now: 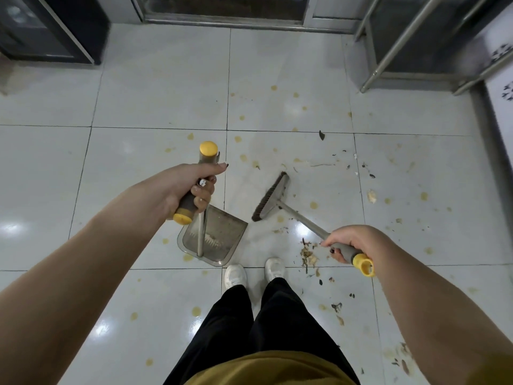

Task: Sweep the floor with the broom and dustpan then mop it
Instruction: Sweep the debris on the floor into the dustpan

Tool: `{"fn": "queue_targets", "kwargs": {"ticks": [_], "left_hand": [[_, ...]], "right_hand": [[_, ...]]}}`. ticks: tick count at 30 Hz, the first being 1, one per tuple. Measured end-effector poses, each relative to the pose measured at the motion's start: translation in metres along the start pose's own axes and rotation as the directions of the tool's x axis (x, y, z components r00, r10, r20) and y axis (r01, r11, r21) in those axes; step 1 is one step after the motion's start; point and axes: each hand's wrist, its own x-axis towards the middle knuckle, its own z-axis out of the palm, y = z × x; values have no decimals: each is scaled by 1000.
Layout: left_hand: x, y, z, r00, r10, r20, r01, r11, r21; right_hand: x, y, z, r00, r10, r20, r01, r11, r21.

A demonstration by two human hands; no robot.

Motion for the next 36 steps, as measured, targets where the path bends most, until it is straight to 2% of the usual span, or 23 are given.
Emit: {"fn": "queue_targets", "kwargs": {"ticks": [3, 7, 9, 12, 16, 23, 29, 36], "left_hand": [[0, 4, 8, 1000, 5, 23, -6, 1000, 17], [0, 6, 15, 999, 14, 41, -15, 999, 28], [0, 7, 19, 999, 16, 43, -18, 999, 39], [0, 7, 23, 999, 8, 50, -11, 999, 46], [1, 5, 27, 999, 3, 45, -5, 999, 43], [4, -3, 29, 999, -21, 34, 20, 1000, 21], [5, -7, 26, 999, -37, 30, 37, 999, -10], [5, -7, 33, 999, -13, 36, 12, 1000, 20]], "right_hand": [[-5, 6, -6, 999, -50, -4, 50, 998, 41], [-10, 8, -7, 986, -155, 64, 148, 984, 103], [-9, 11, -5, 968, -240, 69, 231, 966, 112], [-8, 8, 2, 925, -371, 89, 341, 909, 240], [-6, -11, 23, 893, -436, 114, 373, 857, 357], [4, -18, 50, 894, -412, 175, 260, 795, 548], [0, 6, 26, 922, -355, 153, 222, 811, 541], [-8, 37, -4, 963, -263, 54, 201, 841, 502]]}}
